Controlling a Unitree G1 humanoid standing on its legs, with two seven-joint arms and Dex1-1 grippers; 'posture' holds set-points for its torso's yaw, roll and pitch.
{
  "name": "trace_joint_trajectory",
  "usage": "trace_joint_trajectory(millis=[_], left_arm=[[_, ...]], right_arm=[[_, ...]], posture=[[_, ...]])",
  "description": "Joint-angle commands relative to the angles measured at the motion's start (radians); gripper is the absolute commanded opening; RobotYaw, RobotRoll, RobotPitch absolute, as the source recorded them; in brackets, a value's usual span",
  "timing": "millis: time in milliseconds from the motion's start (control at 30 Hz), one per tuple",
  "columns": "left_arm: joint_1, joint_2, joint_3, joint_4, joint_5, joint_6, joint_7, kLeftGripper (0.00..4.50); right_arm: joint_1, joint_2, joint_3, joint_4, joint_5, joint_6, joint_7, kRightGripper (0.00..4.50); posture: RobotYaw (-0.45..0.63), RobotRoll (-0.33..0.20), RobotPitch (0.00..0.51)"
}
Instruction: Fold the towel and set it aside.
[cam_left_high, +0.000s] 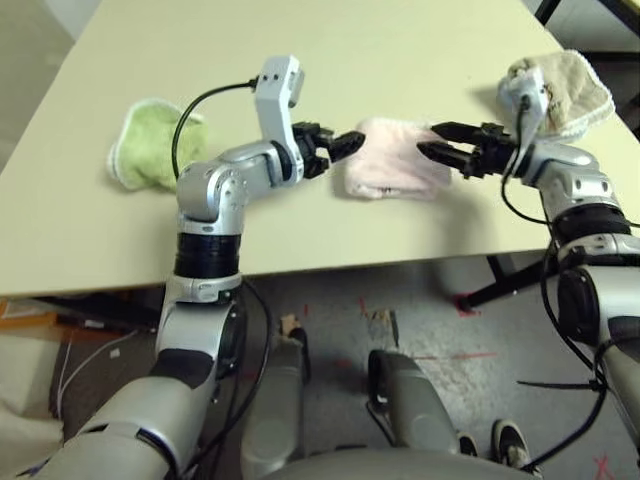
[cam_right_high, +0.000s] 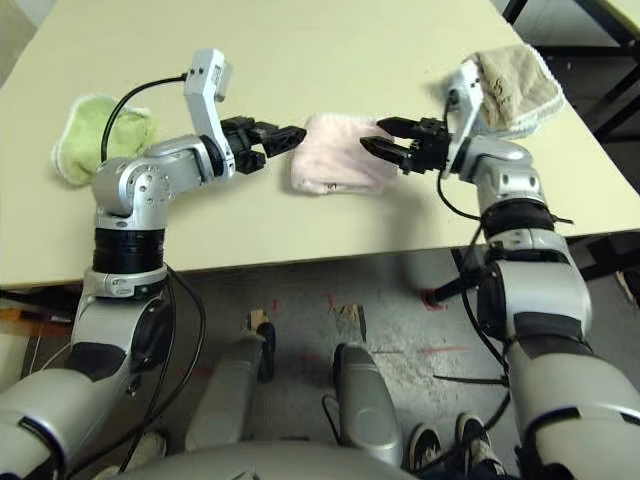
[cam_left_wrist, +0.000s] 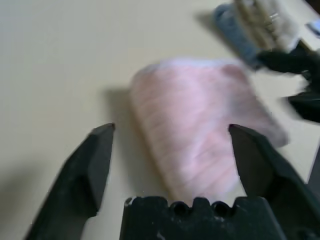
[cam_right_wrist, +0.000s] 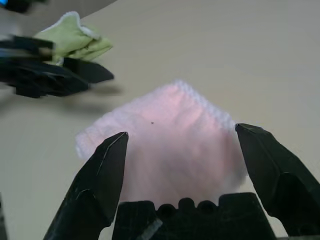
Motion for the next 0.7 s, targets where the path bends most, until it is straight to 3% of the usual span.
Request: trace_joint_trajectory(millis=[33,333,700], left_arm=[[0.008,-0.019,-0.003,0.068,-0.010,0.026,0.007,4.47],[-0.071,-0.071,0.023,0.307,-0.026,-0.003,-0.021,4.47],[-0.102,-0.153,-0.011,0.406,-0.008,-0.036,-0.035,4.47]], right_arm=[[0.062,-0.047,-0.016,-0.078,0.027,0.040,0.040,4.45],[0.275,-0.151,-0.037,-0.347,0.090,0.150,0.054,4.45],[0.417,-0.162,-0.061,-0.504,0.123,0.177,-0.016,4.45]], posture=[[0.03,0.000,0.208],[-0.06,0.000,0.199],[-0.12,0.000,0.180]])
